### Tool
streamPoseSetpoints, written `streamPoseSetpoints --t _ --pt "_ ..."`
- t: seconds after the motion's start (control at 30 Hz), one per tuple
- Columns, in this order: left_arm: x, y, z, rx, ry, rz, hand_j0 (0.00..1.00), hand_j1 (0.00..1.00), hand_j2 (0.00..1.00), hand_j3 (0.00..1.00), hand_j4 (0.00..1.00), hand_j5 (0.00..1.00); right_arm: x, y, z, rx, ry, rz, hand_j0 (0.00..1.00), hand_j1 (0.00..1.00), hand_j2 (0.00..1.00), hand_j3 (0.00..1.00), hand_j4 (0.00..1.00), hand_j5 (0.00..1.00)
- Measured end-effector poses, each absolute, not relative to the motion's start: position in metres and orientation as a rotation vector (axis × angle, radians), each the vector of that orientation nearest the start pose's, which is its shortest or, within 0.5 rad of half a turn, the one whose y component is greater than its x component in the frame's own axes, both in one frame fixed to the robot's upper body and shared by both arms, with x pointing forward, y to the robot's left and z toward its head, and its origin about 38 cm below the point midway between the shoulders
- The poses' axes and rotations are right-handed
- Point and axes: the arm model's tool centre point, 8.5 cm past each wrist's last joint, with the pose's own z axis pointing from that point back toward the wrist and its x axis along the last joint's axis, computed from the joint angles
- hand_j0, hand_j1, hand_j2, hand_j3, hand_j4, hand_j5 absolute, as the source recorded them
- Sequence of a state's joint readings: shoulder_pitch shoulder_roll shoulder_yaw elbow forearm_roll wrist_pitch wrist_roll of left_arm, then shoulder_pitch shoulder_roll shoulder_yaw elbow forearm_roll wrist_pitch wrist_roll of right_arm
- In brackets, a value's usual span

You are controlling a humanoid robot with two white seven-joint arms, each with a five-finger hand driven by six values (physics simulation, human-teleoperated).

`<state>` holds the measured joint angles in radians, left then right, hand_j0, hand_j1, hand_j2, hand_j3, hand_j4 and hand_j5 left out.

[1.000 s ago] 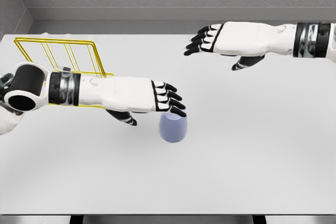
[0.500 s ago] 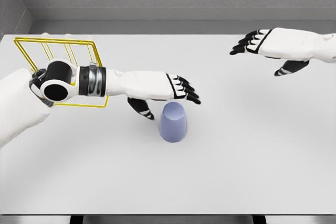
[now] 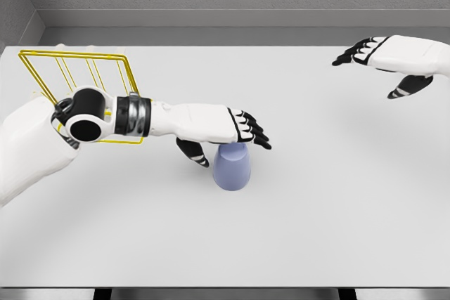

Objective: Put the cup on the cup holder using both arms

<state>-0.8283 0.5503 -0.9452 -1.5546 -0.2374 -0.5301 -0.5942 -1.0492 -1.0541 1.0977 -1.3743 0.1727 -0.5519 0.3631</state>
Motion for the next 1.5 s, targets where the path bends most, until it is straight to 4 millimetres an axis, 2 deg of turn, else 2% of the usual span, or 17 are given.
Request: streamPoseSetpoints --t 0.2,0.93,1.03,1.1,1.27,1.4,1.5 --pt "0.408 0.118 0.211 0.092 2.001 2.828 1.00 1.00 1.00 1.00 1.00 1.00 0.455 -0.347 0.277 -0.489 -1.356 2.051 1.00 1.00 1.00 1.00 1.00 1.00" --pt "0.404 0.117 0.196 0.059 1.943 2.862 1.00 1.00 1.00 1.00 1.00 1.00 0.457 -0.336 0.274 -0.468 -1.375 2.064 1.00 1.00 1.00 1.00 1.00 1.00" --pt "0.403 0.116 0.195 0.062 1.940 2.860 0.87 0.87 0.87 0.87 0.87 0.87 0.457 -0.335 0.275 -0.467 -1.378 2.066 1.00 1.00 1.00 1.00 1.00 1.00" --pt "0.403 0.116 0.195 0.063 1.937 2.859 0.84 0.84 0.84 0.84 0.84 0.84 0.457 -0.331 0.274 -0.461 -1.384 2.068 1.00 1.00 1.00 1.00 1.00 1.00" --pt "0.402 0.115 0.194 0.070 1.934 2.855 0.62 0.62 0.62 0.62 0.62 0.62 0.458 -0.329 0.274 -0.458 -1.388 2.068 1.00 1.00 1.00 1.00 1.00 1.00" --pt "0.401 0.116 0.193 0.085 1.943 2.856 0.51 0.51 0.51 0.51 0.51 0.51 0.458 -0.329 0.273 -0.456 -1.389 2.069 1.00 1.00 1.00 1.00 1.00 1.00" --pt "0.400 0.116 0.192 0.085 1.943 2.854 0.51 0.51 0.51 0.51 0.51 0.51 0.458 -0.328 0.273 -0.455 -1.390 2.070 1.00 1.00 1.00 1.00 1.00 1.00"
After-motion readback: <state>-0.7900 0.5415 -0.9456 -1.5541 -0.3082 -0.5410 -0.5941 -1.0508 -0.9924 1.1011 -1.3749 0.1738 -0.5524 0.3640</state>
